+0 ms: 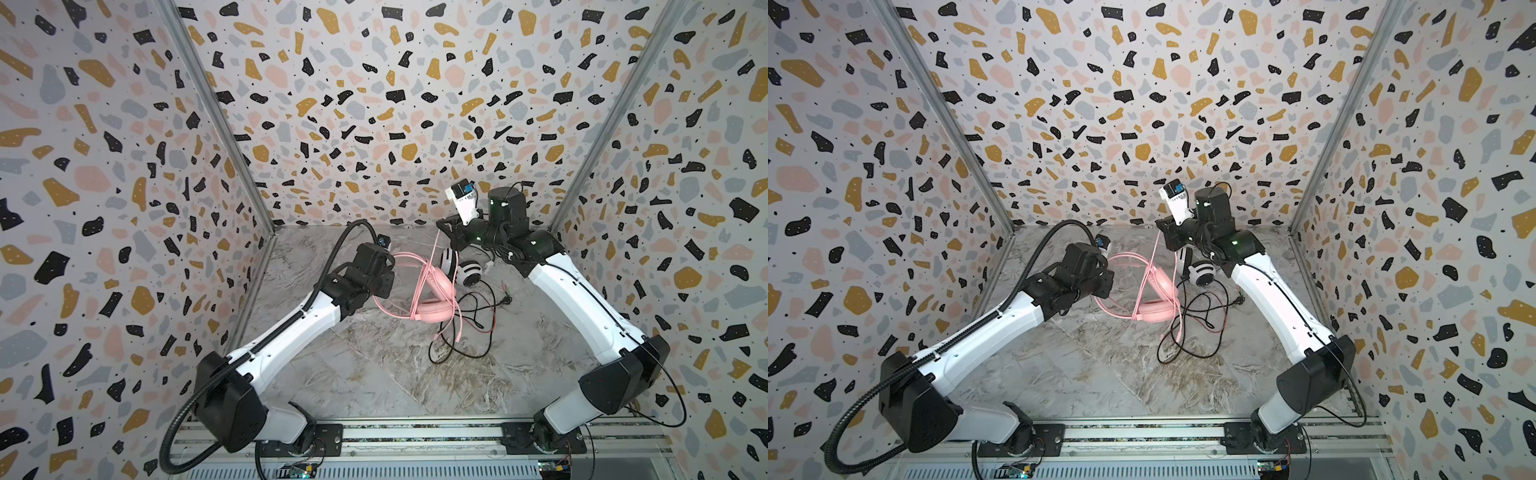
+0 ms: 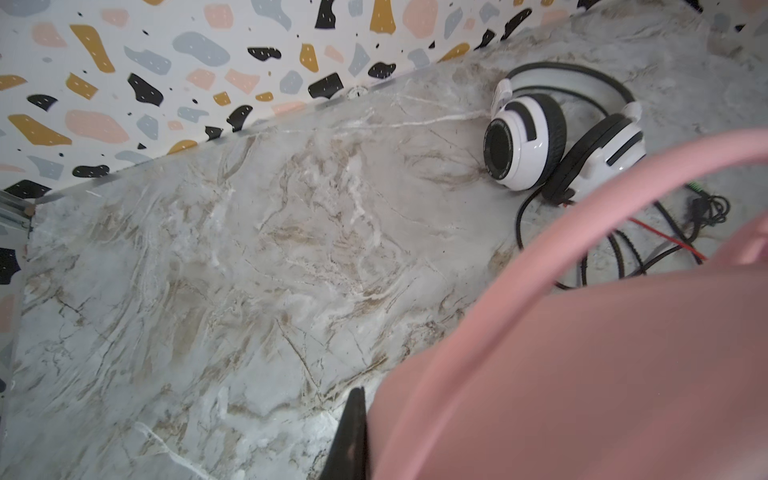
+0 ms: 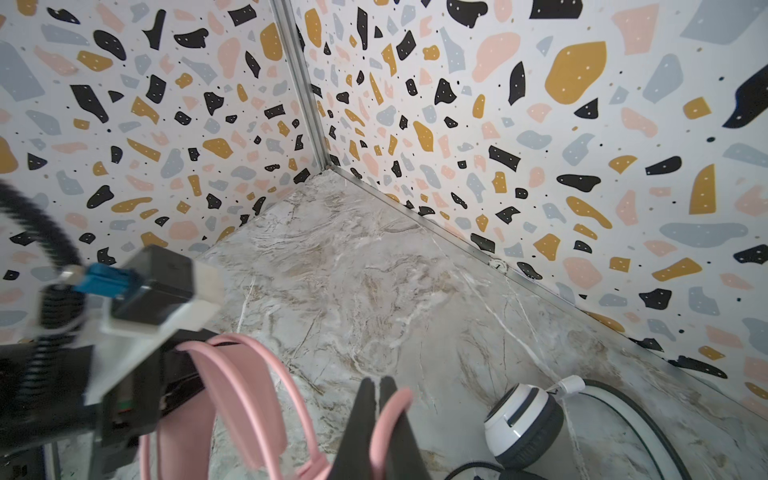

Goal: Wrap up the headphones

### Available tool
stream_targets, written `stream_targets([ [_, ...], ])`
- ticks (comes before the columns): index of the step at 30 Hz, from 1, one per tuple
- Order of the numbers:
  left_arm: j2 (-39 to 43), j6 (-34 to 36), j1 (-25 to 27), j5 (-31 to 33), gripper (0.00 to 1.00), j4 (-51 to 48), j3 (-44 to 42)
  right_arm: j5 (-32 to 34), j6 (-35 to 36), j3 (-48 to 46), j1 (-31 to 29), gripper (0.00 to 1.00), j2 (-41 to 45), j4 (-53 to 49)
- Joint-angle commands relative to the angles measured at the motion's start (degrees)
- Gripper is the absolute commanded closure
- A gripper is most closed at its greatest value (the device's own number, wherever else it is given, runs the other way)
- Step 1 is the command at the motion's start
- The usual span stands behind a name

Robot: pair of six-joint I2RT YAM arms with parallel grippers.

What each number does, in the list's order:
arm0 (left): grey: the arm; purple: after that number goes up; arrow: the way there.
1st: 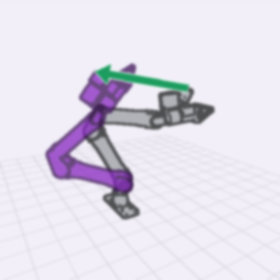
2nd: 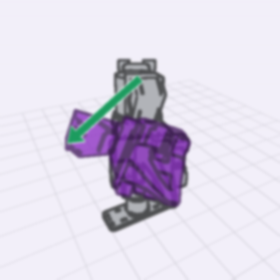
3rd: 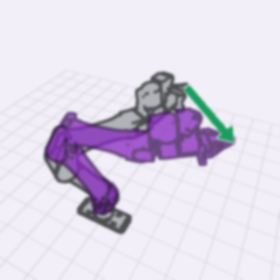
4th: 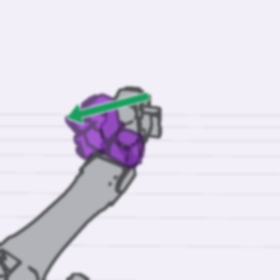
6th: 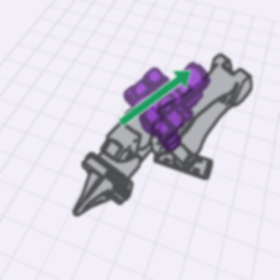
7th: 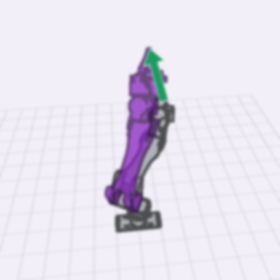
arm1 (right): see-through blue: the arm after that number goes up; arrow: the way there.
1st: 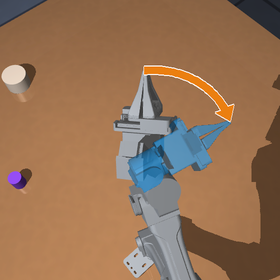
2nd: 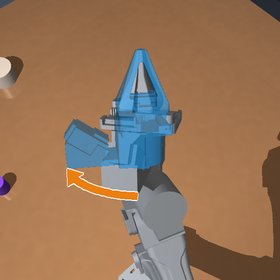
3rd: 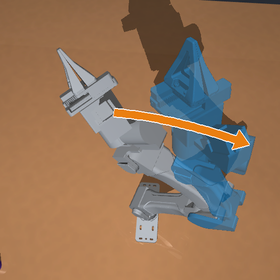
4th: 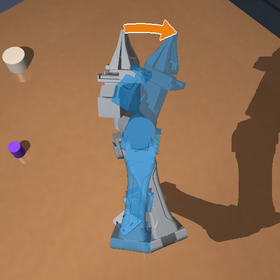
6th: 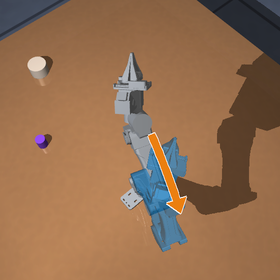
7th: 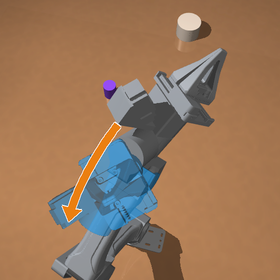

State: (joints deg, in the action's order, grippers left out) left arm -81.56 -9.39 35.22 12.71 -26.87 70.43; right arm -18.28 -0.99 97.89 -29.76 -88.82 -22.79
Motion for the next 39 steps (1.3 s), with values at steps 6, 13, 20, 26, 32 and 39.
stream_targets([
  [6, -0.5, 2.1, 2.1, -5.3, 1.00, -3.7, 2.0, 6.9, 1.8, 3.3, -0.7, 0.93, 7.0, 7.0],
  [13, 2.8, 2.7, 3.3, -7.2, 1.00, -3.3, 1.2, 6.2, 0.2, 4.5, 3.6, 0.94, -2.0, 5.0],
  [20, 8.9, 1.8, 2.7, -9.6, 1.00, 1.4, -1.6, 4.0, -1.5, -6.8, 6.5, 0.91, -0.5, 11.3],
  [26, 10.5, 1.8, 1.7, -14.4, 1.00, 0.0, 1.6, 1.3, -4.8, -18.4, 8.9, 0.83, 2.7, 18.8],
  [32, 12.9, -1.8, 1.2, -22.9, 1.00, 1.4, 3.3, -2.3, -6.6, -25.7, 9.4, 0.80, 3.5, 24.3],
  [39, 13.5, -8.1, -1.7, -36.0, 1.00, 4.6, 4.0, -8.1, -10.8, -35.7, 10.0, 0.80, 7.4, 33.9],
])
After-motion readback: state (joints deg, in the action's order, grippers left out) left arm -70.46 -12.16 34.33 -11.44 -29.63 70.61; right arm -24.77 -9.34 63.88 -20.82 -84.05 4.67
